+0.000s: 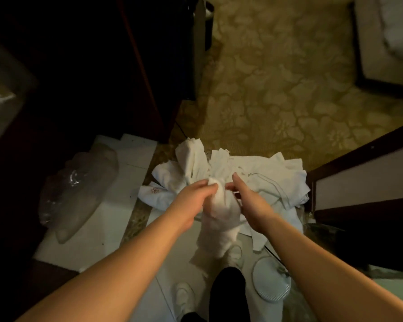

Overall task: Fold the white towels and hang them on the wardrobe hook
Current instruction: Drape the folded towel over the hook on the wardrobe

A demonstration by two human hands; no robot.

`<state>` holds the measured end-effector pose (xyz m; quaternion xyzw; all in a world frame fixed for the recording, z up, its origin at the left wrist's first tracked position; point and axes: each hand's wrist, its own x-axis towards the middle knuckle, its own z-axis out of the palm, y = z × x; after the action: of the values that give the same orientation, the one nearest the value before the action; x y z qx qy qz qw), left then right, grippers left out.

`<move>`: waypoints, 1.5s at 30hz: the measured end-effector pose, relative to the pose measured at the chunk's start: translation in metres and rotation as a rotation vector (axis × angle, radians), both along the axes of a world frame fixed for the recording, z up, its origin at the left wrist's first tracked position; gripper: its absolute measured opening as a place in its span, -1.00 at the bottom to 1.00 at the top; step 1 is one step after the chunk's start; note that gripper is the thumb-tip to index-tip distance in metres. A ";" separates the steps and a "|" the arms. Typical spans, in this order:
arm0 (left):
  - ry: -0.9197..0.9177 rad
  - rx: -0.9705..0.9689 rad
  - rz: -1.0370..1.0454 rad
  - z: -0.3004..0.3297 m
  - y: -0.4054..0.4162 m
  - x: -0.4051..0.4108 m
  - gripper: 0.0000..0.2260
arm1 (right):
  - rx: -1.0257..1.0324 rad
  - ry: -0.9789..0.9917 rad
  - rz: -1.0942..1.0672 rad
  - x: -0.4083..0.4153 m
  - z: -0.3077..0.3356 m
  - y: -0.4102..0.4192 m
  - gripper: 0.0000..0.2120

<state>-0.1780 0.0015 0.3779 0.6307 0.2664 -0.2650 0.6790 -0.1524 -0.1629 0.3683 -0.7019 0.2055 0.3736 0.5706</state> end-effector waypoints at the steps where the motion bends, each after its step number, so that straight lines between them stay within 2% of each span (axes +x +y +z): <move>1: -0.024 0.007 -0.024 0.021 0.006 -0.011 -0.87 | -0.012 -0.043 0.020 -0.005 0.016 0.006 -0.36; 3: -0.084 0.025 -0.073 0.059 0.016 -0.034 -0.84 | -0.009 -0.096 0.057 -0.011 0.049 0.017 -0.29; 7: -0.164 0.128 -0.098 0.131 0.027 -0.082 -0.89 | 0.088 -0.002 0.029 -0.019 0.114 0.040 -0.41; 9: -0.206 0.164 -0.160 0.158 0.030 -0.106 -0.78 | 0.162 0.053 0.034 -0.031 0.143 0.052 -0.44; 12: -0.209 0.141 -0.152 0.194 0.035 -0.143 -0.58 | 0.213 0.010 0.048 -0.059 0.177 0.067 -0.50; 14: -0.208 0.114 -0.042 0.216 0.035 -0.167 -0.71 | 0.256 -0.039 0.068 -0.081 0.196 0.073 -0.48; 15: -0.238 0.078 0.059 0.231 0.033 -0.179 -0.85 | 0.304 -0.062 0.086 -0.092 0.205 0.075 -0.47; 16: -0.292 0.074 0.164 0.244 0.031 -0.191 -0.88 | 0.361 -0.088 0.111 -0.104 0.214 0.076 -0.45; 19: -0.260 0.123 0.365 0.274 0.031 -0.223 -0.68 | 0.523 -0.180 0.228 -0.143 0.242 0.075 -0.42; 22: -0.386 0.140 0.548 0.312 0.041 -0.266 -0.66 | 0.616 -0.287 0.384 -0.180 0.280 0.076 -0.50; 25: -0.427 0.214 0.757 0.357 0.060 -0.306 -0.62 | 0.540 -0.430 0.488 -0.218 0.334 0.087 -0.43; 27: -0.450 0.334 0.769 0.383 0.073 -0.332 -0.57 | 0.435 -0.573 0.539 -0.244 0.371 0.099 -0.46; 30: -0.435 0.439 0.732 0.425 0.090 -0.368 -0.72 | 0.378 -0.723 0.654 -0.285 0.415 0.116 -0.51; 34: -0.372 0.412 0.663 0.477 0.109 -0.409 -0.63 | 0.327 -0.903 0.774 -0.336 0.458 0.137 -0.54; 36: -0.327 0.340 0.663 0.499 0.122 -0.435 -0.61 | 0.296 -0.971 0.804 -0.361 0.474 0.148 -0.62; 40: -0.397 0.130 0.703 0.528 0.149 -0.501 -0.76 | 0.301 -1.035 0.856 -0.418 0.501 0.166 -0.81; 42: -0.433 0.095 0.768 0.539 0.157 -0.530 -0.80 | 0.328 -1.047 0.861 -0.448 0.509 0.173 -0.78; 45: -0.541 0.134 0.859 0.554 0.168 -0.572 -0.87 | 0.386 -1.034 0.850 -0.493 0.514 0.184 -0.53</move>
<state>-0.7500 0.1691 0.9316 0.5524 0.3328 0.2281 0.7295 -0.6455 0.0209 0.8826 -0.6953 -0.4553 0.2121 0.5141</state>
